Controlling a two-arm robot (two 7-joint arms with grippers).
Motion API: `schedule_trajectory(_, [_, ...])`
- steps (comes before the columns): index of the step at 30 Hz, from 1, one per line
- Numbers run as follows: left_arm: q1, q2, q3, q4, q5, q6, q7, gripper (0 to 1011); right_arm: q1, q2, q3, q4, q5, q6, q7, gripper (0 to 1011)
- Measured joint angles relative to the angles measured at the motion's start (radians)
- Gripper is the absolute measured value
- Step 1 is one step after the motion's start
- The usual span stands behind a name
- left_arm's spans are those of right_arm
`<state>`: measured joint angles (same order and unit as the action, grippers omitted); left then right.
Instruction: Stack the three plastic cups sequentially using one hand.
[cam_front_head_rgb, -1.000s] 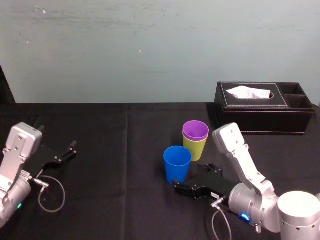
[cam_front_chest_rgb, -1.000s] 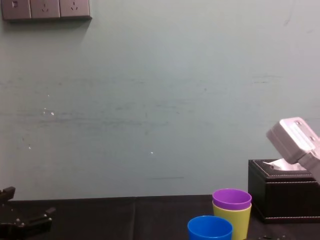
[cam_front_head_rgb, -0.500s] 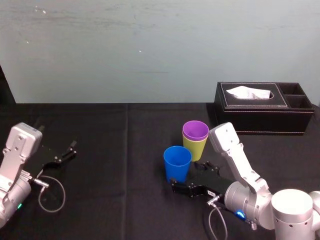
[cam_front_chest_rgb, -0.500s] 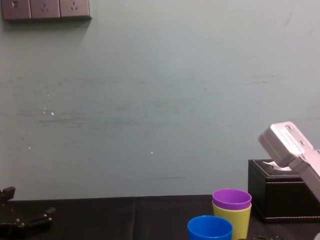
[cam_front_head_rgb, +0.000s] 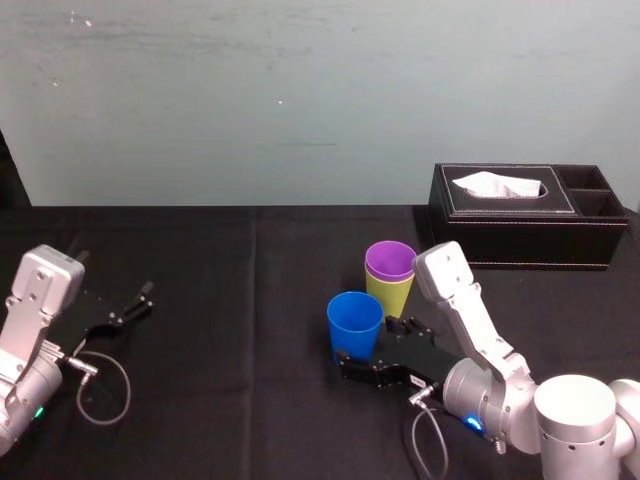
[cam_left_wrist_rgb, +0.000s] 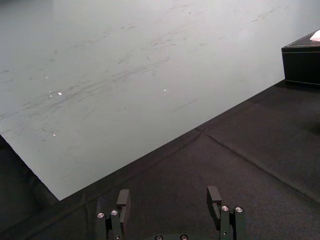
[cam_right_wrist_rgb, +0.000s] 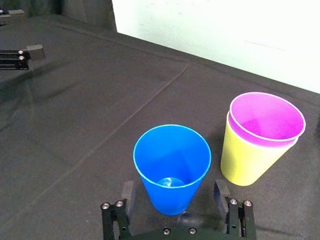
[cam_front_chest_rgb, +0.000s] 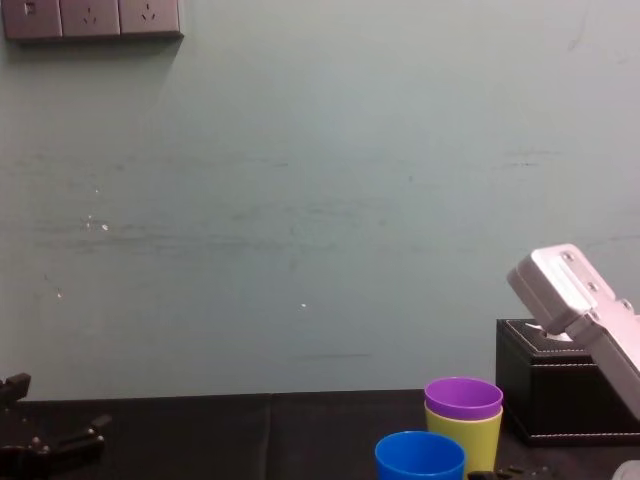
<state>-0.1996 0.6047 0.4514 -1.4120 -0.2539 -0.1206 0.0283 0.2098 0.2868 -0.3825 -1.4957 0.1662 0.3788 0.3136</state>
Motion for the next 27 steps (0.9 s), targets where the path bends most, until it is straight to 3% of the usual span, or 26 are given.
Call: schedule_trajectory(27, [0.000,0.000,0.000,0.000,0.000,0.000,0.000,1000,0.035,-0.032,-0.013,0.061,-0.026,-0.019,0.009,1002])
